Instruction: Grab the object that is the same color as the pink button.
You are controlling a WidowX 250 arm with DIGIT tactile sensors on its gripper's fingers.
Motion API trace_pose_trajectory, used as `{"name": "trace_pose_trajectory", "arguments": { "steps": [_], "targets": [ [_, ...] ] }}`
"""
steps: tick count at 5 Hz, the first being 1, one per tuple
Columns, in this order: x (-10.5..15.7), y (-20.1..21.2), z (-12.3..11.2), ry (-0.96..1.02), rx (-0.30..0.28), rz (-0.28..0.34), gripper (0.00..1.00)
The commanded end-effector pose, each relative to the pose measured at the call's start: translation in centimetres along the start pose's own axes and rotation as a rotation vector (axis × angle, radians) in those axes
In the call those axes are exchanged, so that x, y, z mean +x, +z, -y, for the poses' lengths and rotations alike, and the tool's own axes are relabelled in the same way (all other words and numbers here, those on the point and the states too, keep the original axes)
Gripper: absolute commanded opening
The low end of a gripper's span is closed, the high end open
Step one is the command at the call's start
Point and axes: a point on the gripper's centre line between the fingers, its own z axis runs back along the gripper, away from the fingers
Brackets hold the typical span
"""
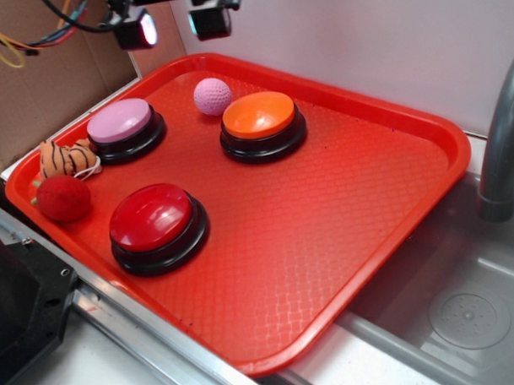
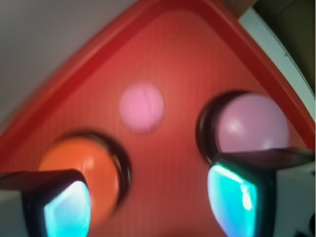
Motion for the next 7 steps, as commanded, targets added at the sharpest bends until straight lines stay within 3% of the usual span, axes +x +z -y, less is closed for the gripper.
{"name": "trace_pose_trajectory", "arguments": {
  "steps": [1, 3, 4, 7],
  "targets": [
    [4.0, -2.0, -0.9, 0.110, -0.033, 0.098, 1.00],
    [4.9, -4.8, -1.1, 0.139, -0.062, 0.140, 1.00],
    [4.8, -5.5, -1.0, 0.121, -0.006, 0.141, 1.00],
    [3.0, -5.6, -0.2, 0.058, -0.037, 0.091, 1.00]
  ]
}}
